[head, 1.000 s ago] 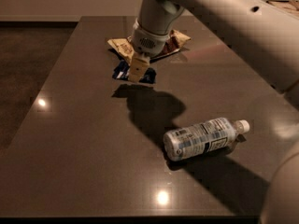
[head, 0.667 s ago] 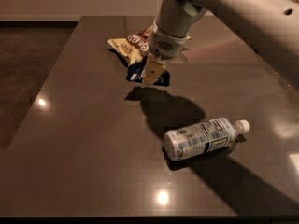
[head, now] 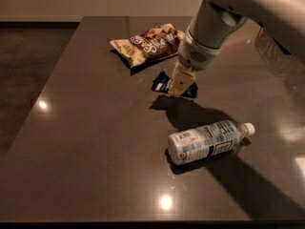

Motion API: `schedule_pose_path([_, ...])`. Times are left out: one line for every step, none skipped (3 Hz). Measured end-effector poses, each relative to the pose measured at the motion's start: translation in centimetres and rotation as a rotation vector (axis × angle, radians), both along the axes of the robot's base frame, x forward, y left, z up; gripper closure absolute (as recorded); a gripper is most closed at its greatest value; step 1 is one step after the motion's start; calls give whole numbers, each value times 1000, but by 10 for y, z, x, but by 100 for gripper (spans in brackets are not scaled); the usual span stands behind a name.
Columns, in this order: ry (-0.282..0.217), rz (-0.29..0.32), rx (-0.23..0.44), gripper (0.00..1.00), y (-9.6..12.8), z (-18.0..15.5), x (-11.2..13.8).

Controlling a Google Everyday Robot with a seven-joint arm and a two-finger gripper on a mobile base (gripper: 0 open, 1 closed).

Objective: Move rxbar blueberry near blue plastic bottle

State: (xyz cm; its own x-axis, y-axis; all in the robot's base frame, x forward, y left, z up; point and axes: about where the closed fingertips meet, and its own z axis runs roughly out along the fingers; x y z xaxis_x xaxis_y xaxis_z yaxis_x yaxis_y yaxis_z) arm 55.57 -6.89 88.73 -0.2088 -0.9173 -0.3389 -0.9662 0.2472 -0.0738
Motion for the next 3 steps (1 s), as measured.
schedule_pose_path([20,-29,-6,100,-23,-5,-12])
schedule_pose_path([67,-61,-9,100,-42,-10,-27])
schedule_pose_path([82,-74,12,100,-54,-11,-40])
